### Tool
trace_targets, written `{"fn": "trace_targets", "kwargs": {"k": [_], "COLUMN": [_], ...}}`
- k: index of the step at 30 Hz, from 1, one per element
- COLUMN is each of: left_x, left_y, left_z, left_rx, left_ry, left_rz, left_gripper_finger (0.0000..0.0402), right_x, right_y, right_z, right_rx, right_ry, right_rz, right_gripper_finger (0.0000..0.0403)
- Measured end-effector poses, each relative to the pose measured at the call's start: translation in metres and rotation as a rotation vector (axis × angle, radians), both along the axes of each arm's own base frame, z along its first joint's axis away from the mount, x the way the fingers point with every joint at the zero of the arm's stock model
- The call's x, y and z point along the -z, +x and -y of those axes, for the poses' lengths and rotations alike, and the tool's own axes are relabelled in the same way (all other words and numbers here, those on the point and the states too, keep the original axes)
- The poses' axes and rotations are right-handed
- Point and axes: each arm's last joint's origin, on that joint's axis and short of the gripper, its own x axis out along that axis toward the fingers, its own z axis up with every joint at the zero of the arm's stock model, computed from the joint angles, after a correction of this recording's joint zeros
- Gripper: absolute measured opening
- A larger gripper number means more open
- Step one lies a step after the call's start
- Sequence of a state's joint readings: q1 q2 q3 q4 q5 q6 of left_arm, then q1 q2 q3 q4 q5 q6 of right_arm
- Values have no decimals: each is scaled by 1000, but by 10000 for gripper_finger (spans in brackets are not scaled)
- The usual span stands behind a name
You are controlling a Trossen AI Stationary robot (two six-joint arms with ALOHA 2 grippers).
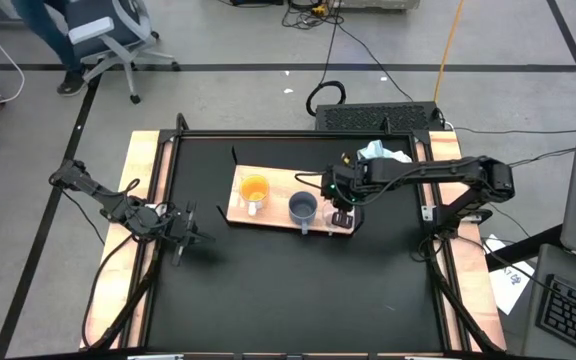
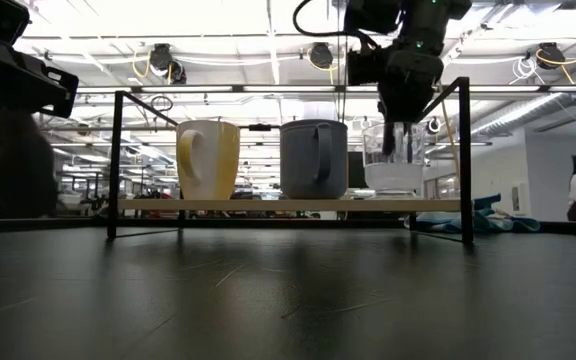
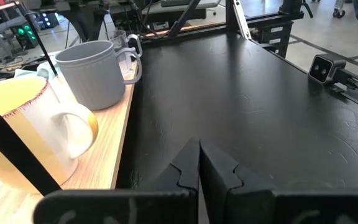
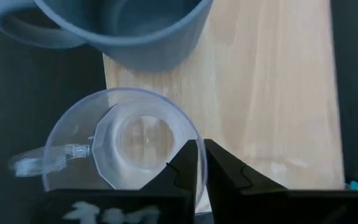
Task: Stack small to large cups/mugs on shelf
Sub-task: Put the transparent mug on the shelf, then return to Home Position
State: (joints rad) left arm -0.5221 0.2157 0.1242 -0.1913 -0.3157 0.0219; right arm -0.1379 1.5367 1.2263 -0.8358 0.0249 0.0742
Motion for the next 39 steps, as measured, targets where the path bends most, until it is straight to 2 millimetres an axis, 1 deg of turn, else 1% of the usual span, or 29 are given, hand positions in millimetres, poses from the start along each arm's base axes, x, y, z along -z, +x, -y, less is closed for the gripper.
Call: {"fn": "trace_targets", "kwargs": {"k": [13,29,33,39], "left_x": [0,0,1,2], "left_y": [0,0,0,0], "left_z": [0,0,0,0], "left_rx": [0,0,0,-1], "left_ry": [0,0,7,4], "left_rz": [0,0,-13,-16], "left_gripper_finger": [10,10,10,10], "right_x": [0,-2,-3,-4], "right_y": [0,2,1,1], "right_z": [0,-1,-2,-2], "right_rx": [10,-4,-6,-4], "right_ry": [16,32,31,30], "right_rz": [3,25,30,37], "right_gripper_finger": [57,147,158,162]}}
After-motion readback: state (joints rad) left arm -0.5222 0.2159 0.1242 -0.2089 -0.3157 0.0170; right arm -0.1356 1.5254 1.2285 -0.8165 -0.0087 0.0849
